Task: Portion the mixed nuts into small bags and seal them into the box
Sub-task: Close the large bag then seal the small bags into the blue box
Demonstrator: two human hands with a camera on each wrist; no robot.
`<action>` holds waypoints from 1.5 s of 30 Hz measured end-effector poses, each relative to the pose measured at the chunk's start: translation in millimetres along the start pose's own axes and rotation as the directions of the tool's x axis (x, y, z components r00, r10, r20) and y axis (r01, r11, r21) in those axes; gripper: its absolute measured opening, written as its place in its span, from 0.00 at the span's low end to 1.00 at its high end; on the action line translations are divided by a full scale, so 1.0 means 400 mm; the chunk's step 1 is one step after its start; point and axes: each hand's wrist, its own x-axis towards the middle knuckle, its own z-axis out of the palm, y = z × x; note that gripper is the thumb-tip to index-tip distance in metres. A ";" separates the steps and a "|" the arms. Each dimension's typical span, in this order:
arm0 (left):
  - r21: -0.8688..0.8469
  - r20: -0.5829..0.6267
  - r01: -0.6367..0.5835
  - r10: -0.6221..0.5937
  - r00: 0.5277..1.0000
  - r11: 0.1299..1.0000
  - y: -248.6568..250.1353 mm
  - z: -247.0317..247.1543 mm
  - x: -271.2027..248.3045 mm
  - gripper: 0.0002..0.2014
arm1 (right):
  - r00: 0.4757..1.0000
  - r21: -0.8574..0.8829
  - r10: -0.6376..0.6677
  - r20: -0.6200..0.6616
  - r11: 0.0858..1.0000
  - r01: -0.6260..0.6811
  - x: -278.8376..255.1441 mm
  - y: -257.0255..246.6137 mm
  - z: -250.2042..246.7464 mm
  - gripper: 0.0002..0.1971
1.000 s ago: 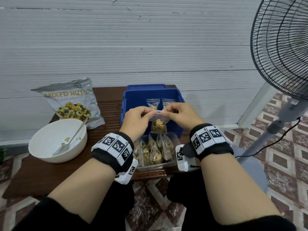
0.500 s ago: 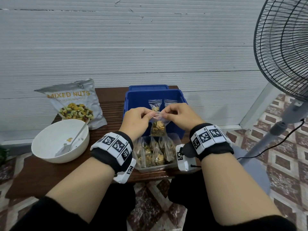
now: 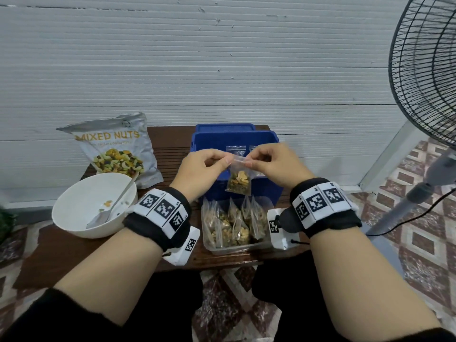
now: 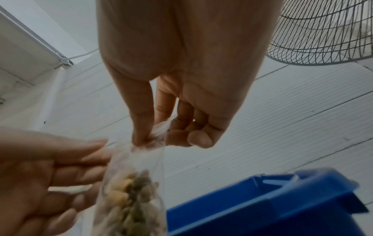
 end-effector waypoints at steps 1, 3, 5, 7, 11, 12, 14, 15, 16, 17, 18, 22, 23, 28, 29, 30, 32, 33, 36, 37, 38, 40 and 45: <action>-0.020 -0.018 -0.001 0.001 1.000 1.000 -0.002 -0.014 0.005 0.06 | 1.000 0.000 0.005 -0.023 1.000 -0.005 0.002 -0.005 -0.006 0.03; -0.050 -0.066 0.019 -0.022 0.998 0.999 -0.014 -0.044 0.022 0.05 | 0.998 -0.015 0.017 -0.062 1.000 -0.018 0.009 -0.017 -0.029 0.03; -0.038 -0.111 0.052 -0.056 0.992 0.998 -0.036 -0.077 0.047 0.05 | 0.997 -0.067 0.028 -0.068 0.997 -0.032 0.022 -0.034 -0.059 0.04; 0.010 -0.139 0.099 -0.096 0.986 0.995 -0.058 -0.104 0.073 0.05 | 0.998 -0.163 0.015 -0.059 0.986 -0.025 0.045 -0.056 -0.092 0.04; 0.115 -0.177 0.198 -0.176 0.968 0.973 -0.095 -0.126 0.118 0.12 | 1.000 -0.375 0.000 0.028 0.927 0.011 0.124 -0.105 -0.137 0.04; 0.125 -0.177 0.219 -0.196 0.965 0.968 -0.103 -0.124 0.128 0.14 | 0.998 -0.433 0.006 0.069 0.901 0.025 0.150 -0.112 -0.141 0.03; 0.128 -0.155 0.247 -0.227 0.962 0.960 -0.122 -0.116 0.147 0.17 | 0.987 -0.548 0.035 0.159 0.835 0.058 0.205 -0.117 -0.135 0.02; 0.137 -0.142 0.260 -0.241 0.960 0.956 -0.133 -0.111 0.157 0.19 | 0.977 -0.603 0.062 0.204 0.794 0.076 0.233 -0.115 -0.127 0.02; 0.149 -0.133 0.273 -0.255 0.958 0.950 -0.144 -0.105 0.166 0.20 | 0.965 -0.654 0.092 0.244 0.750 0.094 0.261 -0.112 -0.115 0.01; 0.157 -0.127 0.290 -0.271 0.954 0.944 -0.154 -0.100 0.175 0.22 | 0.952 -0.700 0.127 0.279 0.706 0.111 0.287 -0.106 -0.102 0.01; 0.161 -0.120 0.304 -0.287 0.950 0.939 -0.163 -0.095 0.183 0.23 | 0.936 -0.738 0.164 0.311 0.663 0.129 0.312 -0.099 -0.088 0.02; 0.150 -0.084 0.348 -0.339 0.937 0.925 -0.203 -0.086 0.212 0.27 | 0.849 -0.784 0.280 0.449 0.580 0.223 0.402 -0.058 -0.035 0.03; 0.145 -0.077 0.351 -0.343 0.936 0.925 -0.212 -0.084 0.217 0.27 | 0.825 -0.778 0.302 0.479 0.581 0.239 0.420 -0.047 -0.022 0.02; 0.091 -0.039 0.314 -0.312 0.949 0.945 -0.239 -0.079 0.228 0.25 | 0.730 -0.759 0.390 0.562 0.593 0.268 0.488 0.000 0.038 0.03; 0.082 -0.035 0.308 -0.306 0.951 0.948 -0.242 -0.078 0.229 0.24 | 0.716 -0.761 0.403 0.569 0.589 0.273 0.497 0.009 0.048 0.03; 0.077 -0.031 0.302 -0.300 0.953 0.950 -0.242 -0.078 0.230 0.23 | 0.704 -0.763 0.417 0.575 0.584 0.277 0.505 0.017 0.056 0.04; 0.058 -0.026 0.286 -0.285 0.958 0.956 -0.243 -0.075 0.228 0.22 | 0.691 -0.773 0.440 0.574 0.569 0.279 0.517 0.032 0.068 0.06; 0.044 -0.028 0.278 -0.277 0.960 0.960 -0.243 -0.072 0.226 0.22 | 0.693 -0.779 0.446 0.567 0.563 0.276 0.520 0.037 0.072 0.06; 0.010 -0.027 0.275 -0.275 0.961 0.961 -0.247 -0.064 0.223 0.22 | 0.706 -0.794 0.456 0.541 0.555 0.250 0.525 0.048 0.080 0.07; 0.000 -0.024 0.277 -0.277 0.961 0.961 -0.248 -0.063 0.222 0.22 | 0.711 -0.798 0.457 0.535 0.549 0.248 0.526 0.051 0.081 0.08; -0.005 -0.023 0.279 -0.279 0.960 0.960 -0.250 -0.061 0.222 0.22 | 0.715 -0.803 0.457 0.529 0.543 0.247 0.526 0.054 0.082 0.08; -0.014 -0.025 0.279 -0.279 0.960 0.960 -0.253 -0.060 0.222 0.22 | 0.729 -0.813 0.453 0.514 0.529 0.244 0.523 0.059 0.086 0.07; -0.026 -0.017 0.281 -0.281 0.960 0.959 -0.259 -0.058 0.221 0.23 | 0.808 -0.840 0.359 0.466 0.467 0.277 0.505 0.053 0.091 0.04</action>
